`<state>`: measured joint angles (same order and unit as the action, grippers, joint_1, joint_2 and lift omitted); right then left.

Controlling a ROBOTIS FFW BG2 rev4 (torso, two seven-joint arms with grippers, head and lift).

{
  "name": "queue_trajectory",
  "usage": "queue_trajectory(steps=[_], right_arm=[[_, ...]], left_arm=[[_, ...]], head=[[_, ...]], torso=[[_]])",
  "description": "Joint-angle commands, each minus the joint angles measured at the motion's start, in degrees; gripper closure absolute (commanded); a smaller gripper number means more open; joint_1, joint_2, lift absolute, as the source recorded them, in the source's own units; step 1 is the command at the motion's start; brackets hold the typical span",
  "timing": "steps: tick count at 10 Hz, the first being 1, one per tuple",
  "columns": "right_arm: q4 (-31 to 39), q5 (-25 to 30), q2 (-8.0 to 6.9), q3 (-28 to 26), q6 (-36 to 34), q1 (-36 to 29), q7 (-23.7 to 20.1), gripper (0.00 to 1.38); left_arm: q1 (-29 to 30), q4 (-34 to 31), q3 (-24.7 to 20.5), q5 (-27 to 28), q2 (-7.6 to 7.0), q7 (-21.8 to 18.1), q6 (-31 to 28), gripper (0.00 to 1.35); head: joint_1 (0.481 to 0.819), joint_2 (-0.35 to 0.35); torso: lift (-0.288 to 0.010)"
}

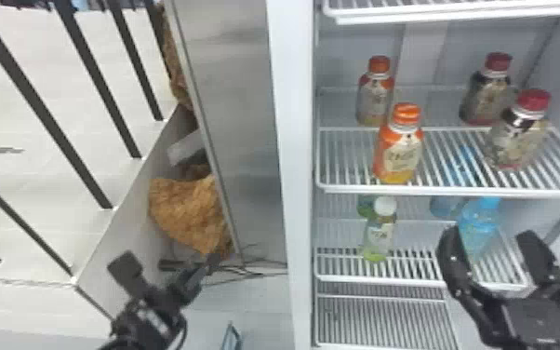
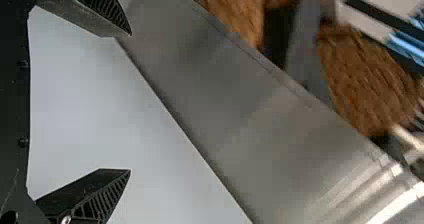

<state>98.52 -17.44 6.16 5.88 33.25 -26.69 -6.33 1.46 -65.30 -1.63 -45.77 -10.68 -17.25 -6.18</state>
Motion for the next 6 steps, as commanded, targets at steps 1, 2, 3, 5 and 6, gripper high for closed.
queue_trajectory(steps=[1,2,3,5,6], right_arm=[[-1.6,1.4,0.16,-0.9,-0.6,2.2,0.0,0.00],[0.0,2.8,0.34,-1.3,-4.0,2.4,0.0,0.00],[0.7,3.3,0.34,-1.7,-4.7,2.4,0.0,0.00],[1.7,7.0,0.52,-2.8,-6.2,1.8,-0.4,0.00],[3.1,9.1,0.43,-3.3,-9.9,1.2,-0.8,0.00]], left_arm=[[-2.0,-0.7,3.7,6.7,-0.65,1.3,8.9,0.00],[-1.7,-0.7,6.0,6.6,-0.30,5.1,15.3,0.00],[-0.6,-1.4,8.7,6.7,0.49,10.7,23.5,0.00],[2.8,-1.6,19.8,-9.2,1.37,18.5,45.1,0.00],[2.8,-1.6,20.1,-9.5,1.19,17.1,46.7,0.00]], head=[[0.695,0.080],[0.695,0.076],[0.695,0.074],[0.695,0.092],[0.695,0.093]], torso=[[-0.040],[-0.040],[-0.040],[-0.040],[-0.040]])
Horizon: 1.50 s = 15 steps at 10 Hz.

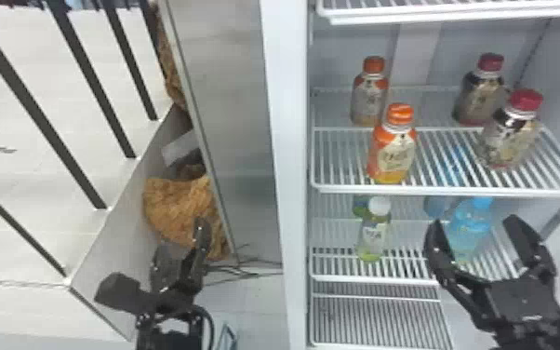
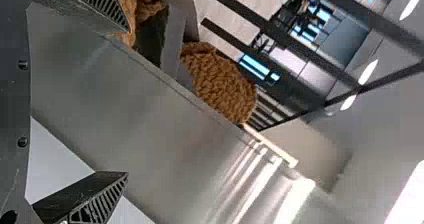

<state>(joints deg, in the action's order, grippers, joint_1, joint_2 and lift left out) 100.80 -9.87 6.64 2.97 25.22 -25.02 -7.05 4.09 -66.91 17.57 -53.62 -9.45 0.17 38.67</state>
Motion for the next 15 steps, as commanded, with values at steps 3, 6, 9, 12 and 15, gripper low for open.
queue_trajectory(steps=[3,6,9,12,15], right_arm=[[1.5,4.3,-0.58,-0.3,-3.3,-0.8,-0.1,0.00],[3.2,5.1,-0.76,-1.4,-5.2,-2.3,0.0,0.00],[3.6,5.4,-0.84,-1.7,-6.0,-2.0,0.0,0.00],[4.2,5.8,-0.84,-1.6,-7.6,-2.1,0.0,0.00],[4.5,5.8,-0.40,-1.6,-8.9,-2.3,-0.1,0.00]], left_arm=[[-0.6,-0.2,0.3,-2.1,-0.40,-3.5,1.3,0.00],[0.3,-1.1,0.1,-1.5,-0.22,-2.8,2.7,0.00],[0.4,-1.2,-0.1,1.1,-0.22,-2.1,2.1,0.00],[0.6,-1.6,-0.2,1.7,-0.40,-2.1,1.0,0.00],[1.0,-1.6,-1.1,3.0,-0.49,-2.0,-0.1,0.00]], head=[[0.695,0.086],[0.695,0.103],[0.695,0.097],[0.695,0.089],[0.695,0.088]], torso=[[-0.040],[-0.040],[-0.040],[-0.040],[-0.040]])
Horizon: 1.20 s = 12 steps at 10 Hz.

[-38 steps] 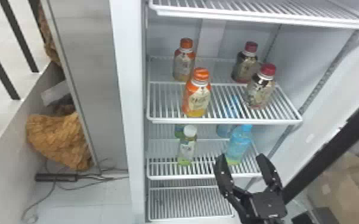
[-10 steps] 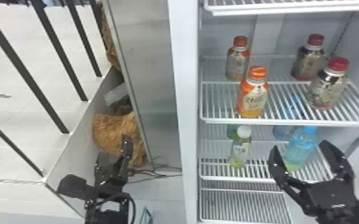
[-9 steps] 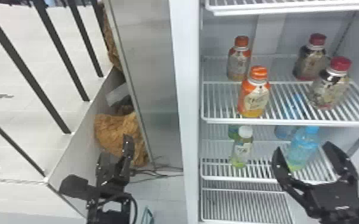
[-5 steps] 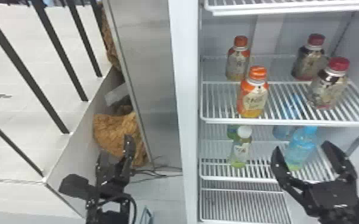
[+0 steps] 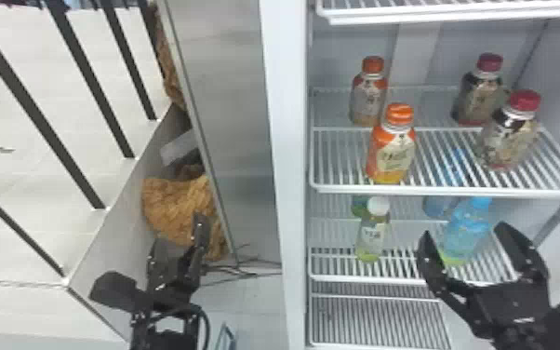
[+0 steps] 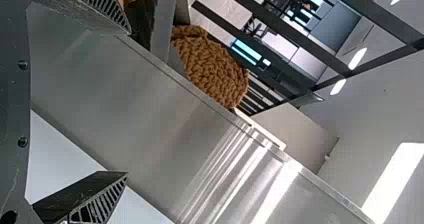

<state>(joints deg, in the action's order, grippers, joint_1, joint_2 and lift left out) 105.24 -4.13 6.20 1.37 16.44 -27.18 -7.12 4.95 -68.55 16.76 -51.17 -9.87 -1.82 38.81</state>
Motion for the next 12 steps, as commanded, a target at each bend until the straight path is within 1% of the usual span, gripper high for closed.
queue_trajectory(steps=[1,12], right_arm=[[0.0,0.0,0.04,0.1,-0.1,-0.1,0.0,0.00],[0.0,0.0,0.13,0.1,-0.3,-0.1,0.0,0.00]], left_arm=[[0.2,0.0,-1.0,2.0,-0.06,0.0,-0.4,0.00],[0.2,0.0,-1.0,1.9,-0.06,0.0,-0.7,0.00]], head=[[0.695,0.088],[0.695,0.093]], torso=[[-0.040],[-0.040]])
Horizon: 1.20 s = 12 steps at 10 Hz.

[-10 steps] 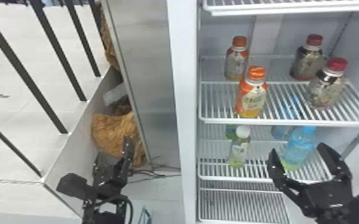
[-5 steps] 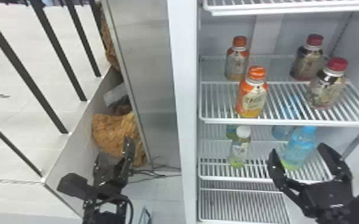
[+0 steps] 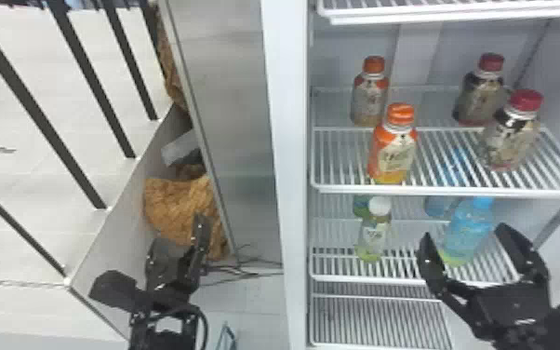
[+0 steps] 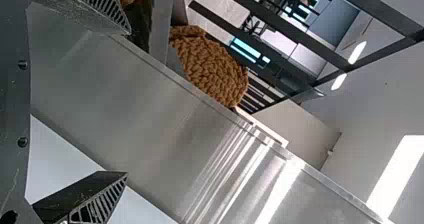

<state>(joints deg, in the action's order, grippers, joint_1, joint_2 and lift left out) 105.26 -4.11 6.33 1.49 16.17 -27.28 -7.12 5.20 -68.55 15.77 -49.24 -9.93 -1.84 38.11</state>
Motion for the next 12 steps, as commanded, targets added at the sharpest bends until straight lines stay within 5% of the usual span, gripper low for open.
queue_trajectory(steps=[1,12], right_arm=[[0.0,0.0,0.00,0.0,0.0,0.0,0.0,0.00],[0.0,0.0,0.00,0.0,0.0,0.0,0.0,0.00]], left_arm=[[0.0,0.0,0.0,0.0,0.00,0.0,0.0,0.00],[0.0,0.0,0.0,0.0,0.00,0.0,0.0,0.00]], head=[[0.695,0.093],[0.695,0.093]], torso=[[-0.040],[-0.040]])
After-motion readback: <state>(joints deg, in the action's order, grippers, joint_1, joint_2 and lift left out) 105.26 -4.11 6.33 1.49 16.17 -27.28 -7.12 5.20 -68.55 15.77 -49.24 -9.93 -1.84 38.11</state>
